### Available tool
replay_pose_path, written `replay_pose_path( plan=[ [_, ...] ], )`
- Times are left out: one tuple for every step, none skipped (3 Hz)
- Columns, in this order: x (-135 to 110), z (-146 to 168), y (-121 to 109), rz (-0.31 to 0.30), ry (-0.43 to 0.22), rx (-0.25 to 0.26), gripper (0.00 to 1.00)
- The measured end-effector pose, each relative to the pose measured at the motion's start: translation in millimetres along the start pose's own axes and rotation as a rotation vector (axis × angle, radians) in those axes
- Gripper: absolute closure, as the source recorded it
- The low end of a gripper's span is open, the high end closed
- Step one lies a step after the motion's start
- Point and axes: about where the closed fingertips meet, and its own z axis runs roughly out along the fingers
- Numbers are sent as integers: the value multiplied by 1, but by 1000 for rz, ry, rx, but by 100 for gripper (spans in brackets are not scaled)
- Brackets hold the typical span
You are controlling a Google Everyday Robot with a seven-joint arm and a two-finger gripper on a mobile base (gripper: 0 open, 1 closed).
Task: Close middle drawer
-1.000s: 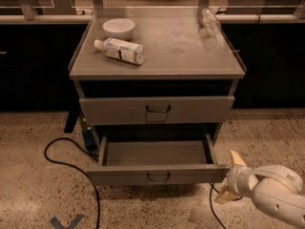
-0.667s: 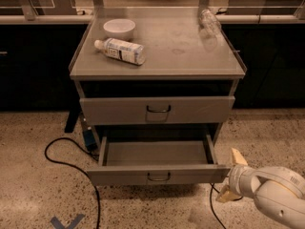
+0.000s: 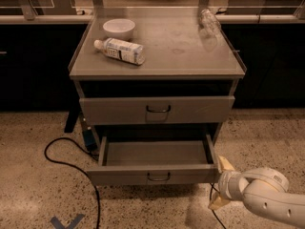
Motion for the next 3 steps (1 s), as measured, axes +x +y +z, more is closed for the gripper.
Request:
replay_pose_path(
  plan=[
    [-5,16,49,-50,22,-121,0],
    [3,26,113,-148,117,-318,0],
    [-5,29,115,-173,119,-340,0]
  ],
)
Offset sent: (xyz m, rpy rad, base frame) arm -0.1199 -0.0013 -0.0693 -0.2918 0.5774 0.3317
